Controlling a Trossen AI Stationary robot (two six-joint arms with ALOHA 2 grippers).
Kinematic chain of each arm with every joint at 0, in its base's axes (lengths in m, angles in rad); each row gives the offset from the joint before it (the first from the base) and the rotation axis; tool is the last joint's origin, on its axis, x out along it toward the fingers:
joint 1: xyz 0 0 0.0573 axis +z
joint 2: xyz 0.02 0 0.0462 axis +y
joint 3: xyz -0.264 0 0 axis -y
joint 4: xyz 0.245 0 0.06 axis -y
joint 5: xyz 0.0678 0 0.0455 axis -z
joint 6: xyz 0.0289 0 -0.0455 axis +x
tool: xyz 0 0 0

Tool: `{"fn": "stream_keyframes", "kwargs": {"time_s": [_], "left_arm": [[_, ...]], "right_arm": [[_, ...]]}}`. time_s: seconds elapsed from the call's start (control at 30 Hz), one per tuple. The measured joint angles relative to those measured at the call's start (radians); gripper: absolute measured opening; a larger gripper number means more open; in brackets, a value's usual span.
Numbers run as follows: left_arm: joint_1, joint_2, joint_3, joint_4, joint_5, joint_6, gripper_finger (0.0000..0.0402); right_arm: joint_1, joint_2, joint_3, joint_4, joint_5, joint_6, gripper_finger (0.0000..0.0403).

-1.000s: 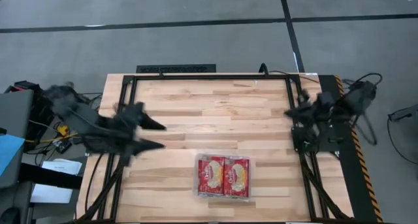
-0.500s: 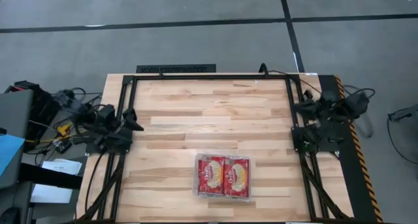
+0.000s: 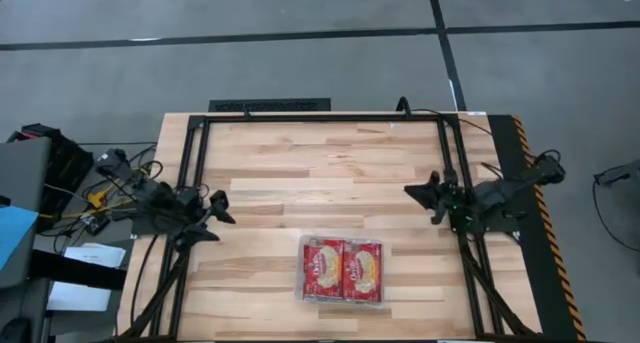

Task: Sort popcorn bags into baskets
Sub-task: Return to Home Position

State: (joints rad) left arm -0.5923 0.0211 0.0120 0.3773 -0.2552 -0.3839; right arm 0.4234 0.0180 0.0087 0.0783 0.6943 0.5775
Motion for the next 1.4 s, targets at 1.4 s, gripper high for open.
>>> {"fn": "stream_keyframes", "kwargs": {"time_s": [1.4], "left_arm": [[0.000, 0.000, 0.001, -0.324, -0.019, -0.084, 0.0279]], "right_arm": [[-0.104, 0.081, -0.002, 0.011, 0.037, -0.176, 0.0052]]}}
